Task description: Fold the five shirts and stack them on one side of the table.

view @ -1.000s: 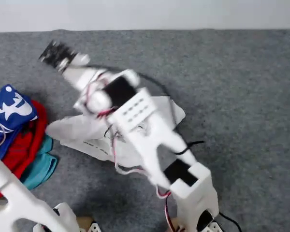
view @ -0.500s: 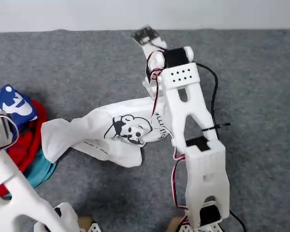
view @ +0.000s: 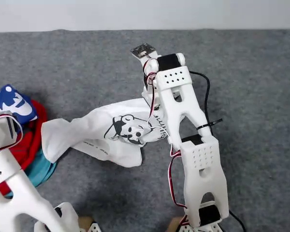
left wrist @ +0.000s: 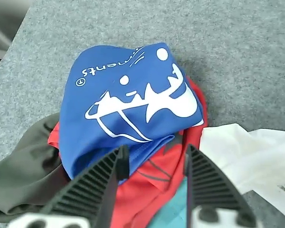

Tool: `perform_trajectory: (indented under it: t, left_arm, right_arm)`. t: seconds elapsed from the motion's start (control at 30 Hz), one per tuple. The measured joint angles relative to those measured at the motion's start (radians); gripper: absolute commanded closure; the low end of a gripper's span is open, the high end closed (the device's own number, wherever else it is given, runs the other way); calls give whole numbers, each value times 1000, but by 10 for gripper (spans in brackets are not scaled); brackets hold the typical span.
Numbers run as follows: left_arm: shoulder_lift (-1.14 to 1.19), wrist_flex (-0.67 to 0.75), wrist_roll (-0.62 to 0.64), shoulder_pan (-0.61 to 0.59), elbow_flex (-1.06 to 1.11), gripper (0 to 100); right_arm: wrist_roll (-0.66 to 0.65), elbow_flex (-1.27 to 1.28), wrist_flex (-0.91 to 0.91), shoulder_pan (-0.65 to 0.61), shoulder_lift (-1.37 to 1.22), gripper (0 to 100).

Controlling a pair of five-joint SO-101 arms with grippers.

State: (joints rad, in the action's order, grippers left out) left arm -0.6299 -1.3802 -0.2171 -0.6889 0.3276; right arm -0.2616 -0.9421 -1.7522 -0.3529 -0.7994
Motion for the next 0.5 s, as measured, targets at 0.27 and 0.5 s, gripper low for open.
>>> perform_trajectory:
  t: [0.27,0.5]
  left_arm:
    - [0,0,0,0,0,805]
    - [0,0,0,0,0,805]
  right_arm:
    - [0,-2,-5,-84,75,747]
    - [0,78,-5,-94,78,747]
